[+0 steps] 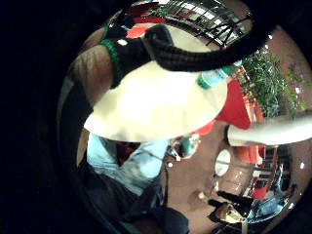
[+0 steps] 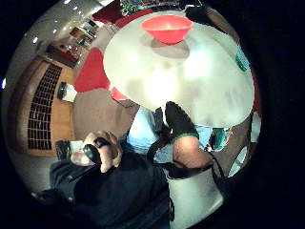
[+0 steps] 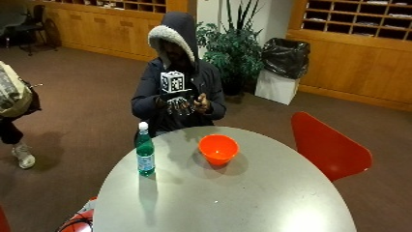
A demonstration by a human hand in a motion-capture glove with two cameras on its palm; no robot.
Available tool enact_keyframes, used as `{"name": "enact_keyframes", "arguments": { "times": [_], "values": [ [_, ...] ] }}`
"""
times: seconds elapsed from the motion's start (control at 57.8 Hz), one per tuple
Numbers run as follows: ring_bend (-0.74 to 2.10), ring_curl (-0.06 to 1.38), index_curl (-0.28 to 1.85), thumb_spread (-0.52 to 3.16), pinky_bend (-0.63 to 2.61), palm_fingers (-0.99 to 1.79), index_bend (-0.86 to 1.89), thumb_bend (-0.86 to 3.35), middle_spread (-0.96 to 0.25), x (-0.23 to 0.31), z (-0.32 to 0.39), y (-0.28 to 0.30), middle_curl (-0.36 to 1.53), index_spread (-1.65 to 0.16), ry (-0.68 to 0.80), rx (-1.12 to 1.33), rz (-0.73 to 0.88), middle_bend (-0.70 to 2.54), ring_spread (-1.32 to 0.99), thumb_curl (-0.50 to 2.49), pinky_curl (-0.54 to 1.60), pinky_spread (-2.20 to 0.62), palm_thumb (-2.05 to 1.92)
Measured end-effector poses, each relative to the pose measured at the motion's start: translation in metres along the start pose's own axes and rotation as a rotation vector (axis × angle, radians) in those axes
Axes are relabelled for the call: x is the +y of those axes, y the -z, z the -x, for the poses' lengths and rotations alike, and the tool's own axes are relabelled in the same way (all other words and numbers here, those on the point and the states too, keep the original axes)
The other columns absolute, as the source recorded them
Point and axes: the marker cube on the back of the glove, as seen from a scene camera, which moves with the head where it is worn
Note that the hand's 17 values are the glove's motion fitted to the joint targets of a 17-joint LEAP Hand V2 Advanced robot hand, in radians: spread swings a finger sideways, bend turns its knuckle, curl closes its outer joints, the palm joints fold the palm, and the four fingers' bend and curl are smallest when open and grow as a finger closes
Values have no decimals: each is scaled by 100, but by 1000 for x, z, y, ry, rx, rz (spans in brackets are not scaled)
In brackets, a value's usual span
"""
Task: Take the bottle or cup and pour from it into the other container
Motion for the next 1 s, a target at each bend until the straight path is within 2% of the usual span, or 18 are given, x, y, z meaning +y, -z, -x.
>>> {"name": "enact_keyframes", "arguments": {
  "times": [0.121, 0.294, 0.709, 1.004],
  "values": [
    [30, 15, 16, 71, 47, 59, 17, 28, -8, -5, -3, 1, 14, -33, 4, 5, 2, 25, 7, 18, 20, 24, 53],
    [26, 19, 21, 94, 49, 52, 14, 21, -9, -5, -2, 1, 21, -39, -2, -20, 15, 22, 9, 25, 26, 29, 57],
    [20, 22, 23, 107, 53, 33, 14, -1, -7, -11, -11, 15, 28, -41, 20, -67, 33, 18, 10, 32, 32, 33, 53],
    [20, 24, 24, 106, 56, 27, 13, -3, -6, -17, -62, 34, 29, -42, -48, -65, 35, 18, 11, 34, 34, 33, 49]
  ]
}}
